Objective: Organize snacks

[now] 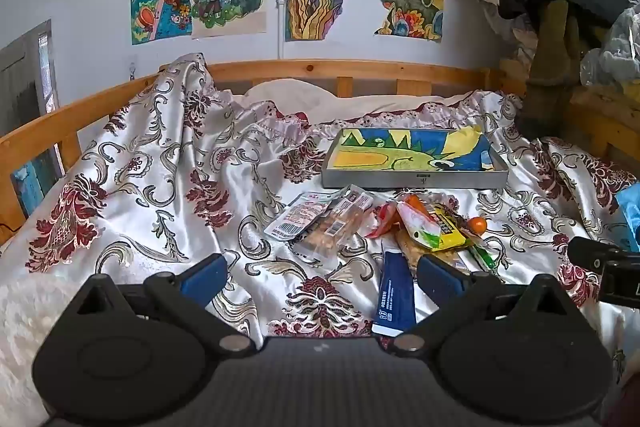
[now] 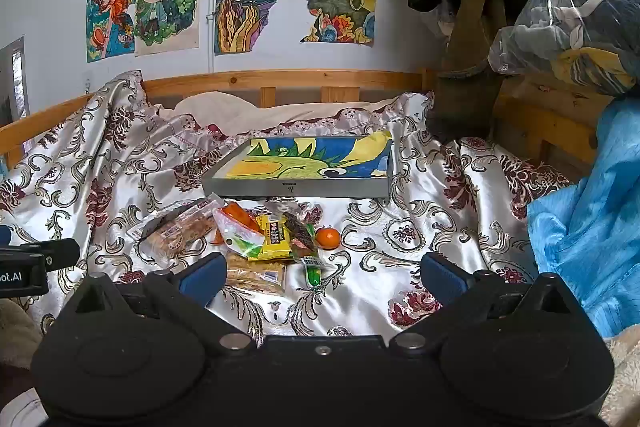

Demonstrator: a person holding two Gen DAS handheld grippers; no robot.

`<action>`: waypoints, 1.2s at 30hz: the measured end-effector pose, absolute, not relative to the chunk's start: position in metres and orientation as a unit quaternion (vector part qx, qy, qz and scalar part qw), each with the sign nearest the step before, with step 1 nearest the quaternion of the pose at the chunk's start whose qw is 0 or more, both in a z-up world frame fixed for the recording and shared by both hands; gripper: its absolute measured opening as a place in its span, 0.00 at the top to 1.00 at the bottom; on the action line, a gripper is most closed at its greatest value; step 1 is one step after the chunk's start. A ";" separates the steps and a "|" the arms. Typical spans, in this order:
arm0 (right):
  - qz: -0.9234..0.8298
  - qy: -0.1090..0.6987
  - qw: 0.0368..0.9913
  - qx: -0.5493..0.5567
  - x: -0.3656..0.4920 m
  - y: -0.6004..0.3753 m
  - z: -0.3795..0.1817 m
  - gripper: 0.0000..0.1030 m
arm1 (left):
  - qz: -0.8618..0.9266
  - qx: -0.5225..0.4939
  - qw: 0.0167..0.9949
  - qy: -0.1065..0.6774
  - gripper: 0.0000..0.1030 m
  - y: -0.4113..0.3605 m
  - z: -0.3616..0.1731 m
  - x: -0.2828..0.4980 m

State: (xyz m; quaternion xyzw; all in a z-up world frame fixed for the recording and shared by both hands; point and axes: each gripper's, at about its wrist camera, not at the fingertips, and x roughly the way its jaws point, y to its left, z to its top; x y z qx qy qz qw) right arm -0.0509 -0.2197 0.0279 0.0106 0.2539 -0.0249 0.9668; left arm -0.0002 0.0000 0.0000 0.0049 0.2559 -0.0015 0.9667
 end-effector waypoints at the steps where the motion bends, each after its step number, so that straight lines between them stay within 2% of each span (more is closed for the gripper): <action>1: -0.025 0.254 0.967 0.009 -0.051 -0.219 0.028 0.01 | -0.001 0.005 0.967 0.256 0.00 0.000 0.000 0.000; 36: -0.021 0.253 0.967 0.013 -0.050 -0.220 0.030 0.01 | -0.005 -0.001 0.965 0.261 0.00 0.000 -0.004 -0.002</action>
